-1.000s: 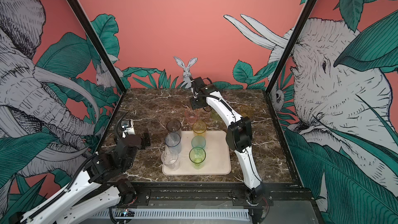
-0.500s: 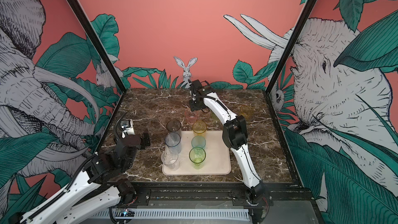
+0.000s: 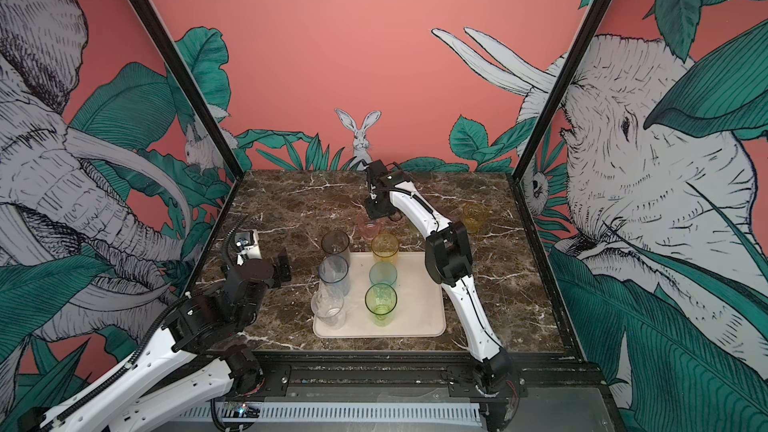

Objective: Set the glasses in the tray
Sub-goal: 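Lower the right gripper onto the pink glass rim and close it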

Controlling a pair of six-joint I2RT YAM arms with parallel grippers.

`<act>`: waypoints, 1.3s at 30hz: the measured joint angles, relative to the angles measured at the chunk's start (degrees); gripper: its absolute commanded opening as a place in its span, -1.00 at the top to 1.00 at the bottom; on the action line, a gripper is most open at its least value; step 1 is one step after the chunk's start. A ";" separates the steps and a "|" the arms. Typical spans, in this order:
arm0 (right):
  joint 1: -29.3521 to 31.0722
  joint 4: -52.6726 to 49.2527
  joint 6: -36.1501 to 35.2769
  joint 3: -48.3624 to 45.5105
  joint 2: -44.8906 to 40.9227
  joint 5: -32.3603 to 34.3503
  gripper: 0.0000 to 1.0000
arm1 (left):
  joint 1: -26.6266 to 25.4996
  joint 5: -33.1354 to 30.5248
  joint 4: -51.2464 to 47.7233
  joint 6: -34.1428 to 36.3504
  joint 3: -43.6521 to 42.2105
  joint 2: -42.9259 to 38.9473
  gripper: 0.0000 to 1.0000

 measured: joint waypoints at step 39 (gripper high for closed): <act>-0.68 -2.16 0.02 0.50 -1.77 0.63 1.00 | 0.00 1.53 1.27 0.02 0.00 0.90 -0.96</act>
